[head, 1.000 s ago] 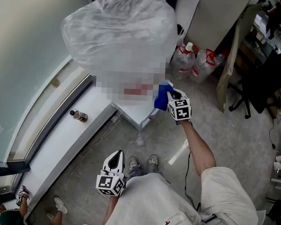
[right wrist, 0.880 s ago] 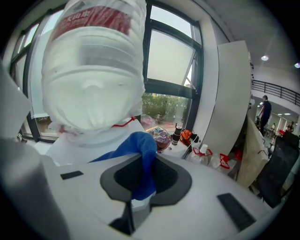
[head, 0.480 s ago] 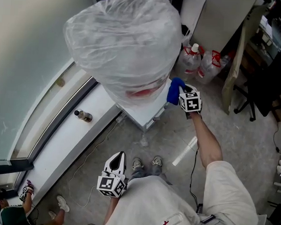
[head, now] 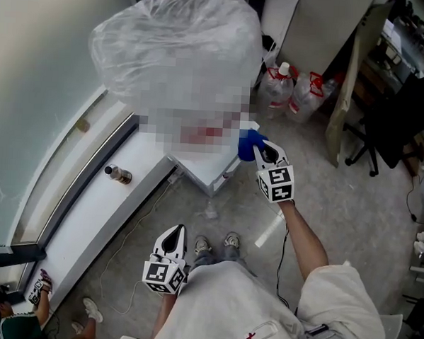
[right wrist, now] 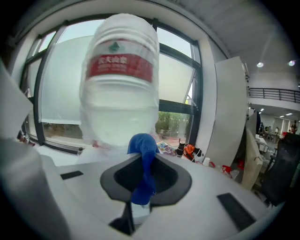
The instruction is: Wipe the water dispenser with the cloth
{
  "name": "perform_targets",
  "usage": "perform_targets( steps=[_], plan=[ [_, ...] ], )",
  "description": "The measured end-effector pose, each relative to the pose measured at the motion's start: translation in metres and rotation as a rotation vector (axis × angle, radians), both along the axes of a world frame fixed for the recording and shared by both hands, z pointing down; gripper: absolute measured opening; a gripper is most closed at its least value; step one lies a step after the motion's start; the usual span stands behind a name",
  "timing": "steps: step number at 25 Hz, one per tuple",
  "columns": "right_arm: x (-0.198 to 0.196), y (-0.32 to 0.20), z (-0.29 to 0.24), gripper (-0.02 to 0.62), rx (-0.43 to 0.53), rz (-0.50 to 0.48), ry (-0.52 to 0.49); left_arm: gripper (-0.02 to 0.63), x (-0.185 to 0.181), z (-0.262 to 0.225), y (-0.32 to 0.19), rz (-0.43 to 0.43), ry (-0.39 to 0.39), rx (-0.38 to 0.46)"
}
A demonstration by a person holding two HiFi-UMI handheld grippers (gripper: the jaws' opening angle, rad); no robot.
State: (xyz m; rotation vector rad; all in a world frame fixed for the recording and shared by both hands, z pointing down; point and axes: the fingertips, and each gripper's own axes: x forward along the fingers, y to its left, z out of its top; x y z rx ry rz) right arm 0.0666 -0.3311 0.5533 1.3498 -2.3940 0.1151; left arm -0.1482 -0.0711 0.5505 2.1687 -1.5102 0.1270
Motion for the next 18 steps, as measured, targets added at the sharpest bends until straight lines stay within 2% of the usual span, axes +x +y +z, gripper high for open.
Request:
perform_targets(
  steps=[6,11,14,18],
  plan=[
    [-0.056,0.087,0.004,0.051,-0.01,-0.092,-0.068,0.012,0.004,0.001,0.008,0.013,0.006,0.005],
    [-0.107,0.144,0.026,0.051,-0.087,-0.188,-0.106,0.012,0.005,-0.001,0.014,0.011,0.006,0.011],
    [-0.13,0.164,0.039,0.051,-0.126,-0.243,-0.109,0.012,0.003,-0.002,0.018,0.001,0.008,0.012],
    [-0.139,0.168,0.054,0.051,-0.16,-0.263,-0.102,0.012,-0.002,0.0,0.022,-0.013,0.003,0.005]
  ],
)
